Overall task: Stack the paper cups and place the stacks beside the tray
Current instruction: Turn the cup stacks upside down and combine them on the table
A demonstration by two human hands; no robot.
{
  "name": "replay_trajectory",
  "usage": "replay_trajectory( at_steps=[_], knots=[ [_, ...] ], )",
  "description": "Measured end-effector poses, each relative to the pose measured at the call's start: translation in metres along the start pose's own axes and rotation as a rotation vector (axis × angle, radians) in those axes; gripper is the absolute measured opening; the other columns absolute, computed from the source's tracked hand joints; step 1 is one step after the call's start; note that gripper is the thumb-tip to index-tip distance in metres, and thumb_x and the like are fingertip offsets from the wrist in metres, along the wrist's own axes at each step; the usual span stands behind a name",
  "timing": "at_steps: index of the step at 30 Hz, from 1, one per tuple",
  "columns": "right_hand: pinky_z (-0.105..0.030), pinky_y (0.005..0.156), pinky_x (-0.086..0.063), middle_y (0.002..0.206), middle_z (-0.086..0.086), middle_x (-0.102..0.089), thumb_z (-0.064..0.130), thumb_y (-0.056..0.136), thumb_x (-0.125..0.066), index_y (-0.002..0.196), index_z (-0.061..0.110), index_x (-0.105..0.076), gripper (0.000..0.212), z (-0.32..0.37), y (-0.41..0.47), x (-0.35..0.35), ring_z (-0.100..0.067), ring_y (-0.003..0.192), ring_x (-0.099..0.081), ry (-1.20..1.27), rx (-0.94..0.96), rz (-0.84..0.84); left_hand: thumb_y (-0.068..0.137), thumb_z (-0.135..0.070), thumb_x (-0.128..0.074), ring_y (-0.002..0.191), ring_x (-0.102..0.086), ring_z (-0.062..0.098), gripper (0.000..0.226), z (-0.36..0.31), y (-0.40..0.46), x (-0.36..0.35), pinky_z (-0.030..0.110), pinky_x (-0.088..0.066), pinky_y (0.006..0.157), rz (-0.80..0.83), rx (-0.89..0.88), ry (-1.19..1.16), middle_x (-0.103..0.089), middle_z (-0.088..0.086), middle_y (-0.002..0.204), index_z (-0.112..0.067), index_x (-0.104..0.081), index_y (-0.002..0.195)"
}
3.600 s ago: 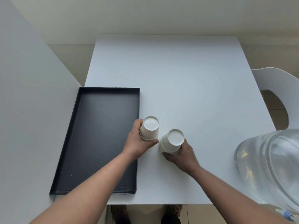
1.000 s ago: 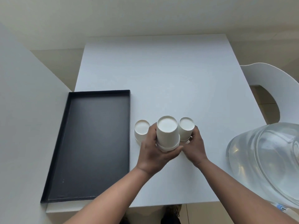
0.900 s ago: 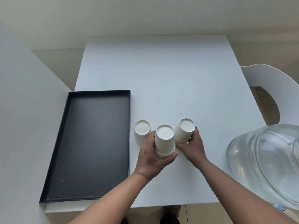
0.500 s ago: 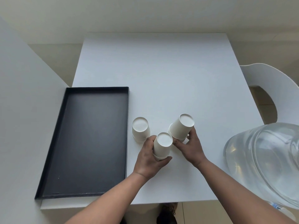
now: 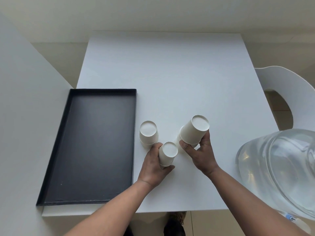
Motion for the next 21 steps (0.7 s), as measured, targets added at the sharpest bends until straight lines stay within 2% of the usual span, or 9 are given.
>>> replay_trajectory(
  at_steps=[2,6,8,10,11,14,15,18,21],
  knots=[
    [-0.012,0.088,-0.046,0.119,0.027,-0.061,0.043,0.077,-0.081,0.127,0.047,-0.045,0.062,0.006,0.000,0.001,-0.001,0.112,-0.059,0.003,0.026,-0.015,0.070,-0.028,-0.095,0.117,-0.056,0.018,0.077,0.003,-0.001,-0.002,0.045,-0.051,0.099,0.014,0.010,0.004,-0.056,-0.011,0.128,-0.030,-0.045,0.129],
    [-0.014,0.091,-0.047,0.122,0.026,-0.060,0.039,0.078,-0.082,0.128,0.047,-0.045,0.062,0.022,0.000,0.005,-0.003,0.116,-0.059,0.025,0.075,-0.051,0.068,-0.042,-0.097,0.144,-0.041,0.011,0.107,0.010,-0.007,-0.001,0.036,-0.038,0.120,0.027,0.077,-0.024,-0.044,-0.015,0.155,-0.027,-0.035,0.154],
    [-0.015,0.093,-0.047,0.125,0.025,-0.061,0.038,0.079,-0.082,0.132,0.041,-0.046,0.065,0.033,-0.003,0.007,-0.007,0.119,-0.060,0.039,0.105,-0.065,0.066,-0.048,-0.098,0.147,-0.036,0.004,0.114,0.013,-0.011,0.001,0.029,-0.033,0.121,0.013,0.091,-0.054,-0.040,-0.020,0.158,-0.029,-0.033,0.157],
    [-0.016,0.096,-0.046,0.128,0.023,-0.062,0.043,0.080,-0.083,0.135,0.035,-0.047,0.066,0.044,-0.009,0.005,-0.009,0.122,-0.060,0.019,0.154,-0.060,0.062,-0.054,-0.097,0.141,-0.038,-0.002,0.116,0.013,-0.014,0.005,0.023,-0.032,0.116,-0.008,0.105,-0.092,-0.041,-0.024,0.153,-0.034,-0.033,0.156],
    [-0.019,0.097,-0.046,0.129,0.020,-0.062,0.049,0.080,-0.082,0.135,0.031,-0.048,0.067,0.047,-0.013,0.002,-0.012,0.122,-0.060,-0.005,0.174,-0.052,0.060,-0.058,-0.096,0.138,-0.040,-0.003,0.116,0.013,-0.016,0.007,0.022,-0.033,0.113,-0.020,0.110,-0.106,-0.043,-0.025,0.151,-0.036,-0.034,0.155],
    [-0.045,0.106,-0.044,0.138,0.002,-0.059,0.057,0.077,-0.080,0.138,0.016,-0.052,0.079,0.047,-0.029,-0.010,-0.026,0.130,-0.054,-0.159,0.200,-0.026,0.058,-0.067,-0.093,0.135,-0.046,0.000,0.111,0.012,-0.020,0.010,0.027,-0.040,0.112,-0.039,0.110,-0.104,-0.048,-0.022,0.148,-0.040,-0.036,0.150],
    [-0.045,0.109,-0.040,0.141,0.006,-0.056,0.057,0.077,-0.079,0.138,0.014,-0.052,0.080,0.048,-0.034,-0.016,-0.022,0.134,-0.050,-0.233,0.234,-0.023,0.059,-0.068,-0.091,0.135,-0.047,0.001,0.109,0.011,-0.021,0.010,0.029,-0.043,0.113,-0.041,0.107,-0.104,-0.048,-0.022,0.147,-0.041,-0.036,0.149],
    [-0.027,0.106,-0.033,0.137,0.039,-0.041,0.054,0.075,-0.077,0.135,0.028,-0.049,0.071,0.052,-0.050,-0.033,0.005,0.132,-0.037,-0.409,0.363,-0.039,0.063,-0.065,-0.090,0.136,-0.049,0.004,0.102,0.010,-0.023,0.011,0.039,-0.047,0.113,-0.041,0.092,-0.121,-0.050,-0.021,0.147,-0.039,-0.039,0.147],
    [-0.034,0.105,-0.040,0.136,0.038,-0.045,0.053,0.077,-0.078,0.135,0.032,-0.049,0.068,0.031,-0.056,-0.044,0.007,0.128,-0.039,-0.429,0.314,-0.005,0.062,-0.060,-0.091,0.141,-0.047,0.005,0.105,0.012,-0.026,0.013,0.042,-0.046,0.114,-0.036,0.099,-0.134,-0.046,-0.021,0.150,-0.036,-0.040,0.150]
  ],
)
Point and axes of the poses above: each hand's wrist, its own y-axis towards the middle knuckle, its own x-axis out of the back of the hand, z = x × y, the point moved 10 cm from there along y, towards the middle knuckle
